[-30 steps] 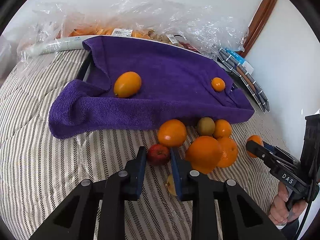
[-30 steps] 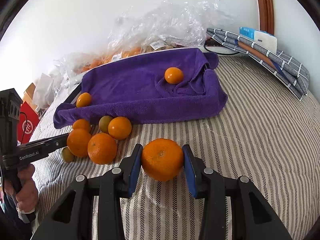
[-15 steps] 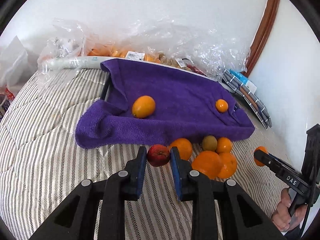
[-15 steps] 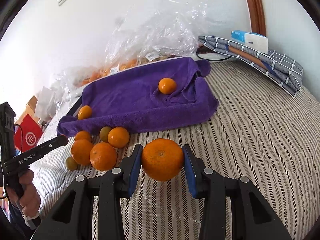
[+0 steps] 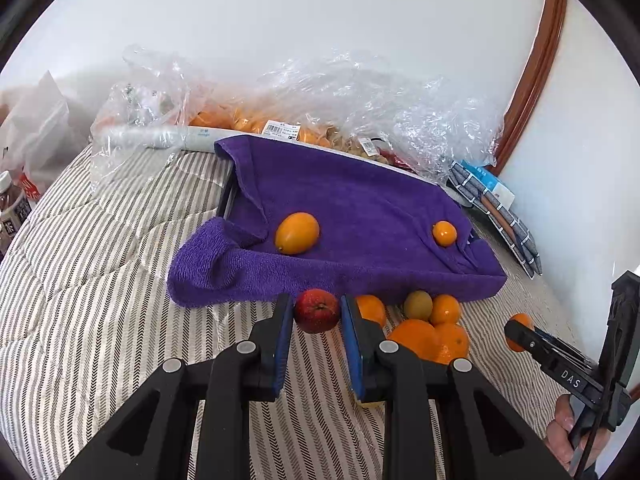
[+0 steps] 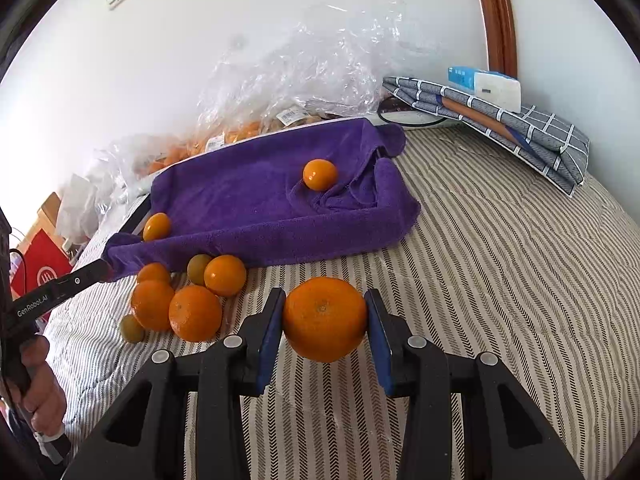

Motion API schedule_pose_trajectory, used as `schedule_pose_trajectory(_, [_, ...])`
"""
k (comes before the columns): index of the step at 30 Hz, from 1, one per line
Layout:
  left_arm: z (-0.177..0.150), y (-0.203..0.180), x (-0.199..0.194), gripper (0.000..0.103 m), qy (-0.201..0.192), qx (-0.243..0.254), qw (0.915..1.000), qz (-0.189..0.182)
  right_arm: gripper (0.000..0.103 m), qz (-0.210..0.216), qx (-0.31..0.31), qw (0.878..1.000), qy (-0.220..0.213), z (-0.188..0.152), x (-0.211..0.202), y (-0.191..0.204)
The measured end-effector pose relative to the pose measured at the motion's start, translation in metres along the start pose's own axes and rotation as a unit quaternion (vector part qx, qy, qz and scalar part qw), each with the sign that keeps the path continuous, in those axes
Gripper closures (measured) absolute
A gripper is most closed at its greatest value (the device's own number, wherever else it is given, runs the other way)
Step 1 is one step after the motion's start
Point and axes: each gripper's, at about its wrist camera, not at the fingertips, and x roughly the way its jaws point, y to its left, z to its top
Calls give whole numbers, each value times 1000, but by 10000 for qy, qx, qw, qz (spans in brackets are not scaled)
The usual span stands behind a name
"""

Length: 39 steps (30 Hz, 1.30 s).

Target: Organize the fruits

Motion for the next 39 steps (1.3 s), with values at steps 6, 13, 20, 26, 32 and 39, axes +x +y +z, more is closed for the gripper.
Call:
schedule_pose_trajectory(6, [-1,1,-3,80,-49,-23,10000,23,63,95,171,9998,-50,0,-8,1])
schedule_pose_trajectory(13, [0,6,-6,80,-103,-133,9998,79,63,5,126,9997,-194,10,-22,5])
schedule_pose_trajectory(20, [8,9,-14,80,-245,-225,9993,151,63,15,132,9995,-297,26,-30,7])
schedule_pose_trajectory(26, [34,8,-24,80,-365,-328,9987,139,63,112,81,9992,-375,47,-24,11])
schedule_pose_trajectory(32, [69,-4,-22,80,-667,-235,9971,264,63,248,4,9980,-587,73,-13,19])
schedule_pose_trajectory(39, [94,-11,6,80,-658,-429,9966,254,63,332,-153,9969,-703,104,7,27])
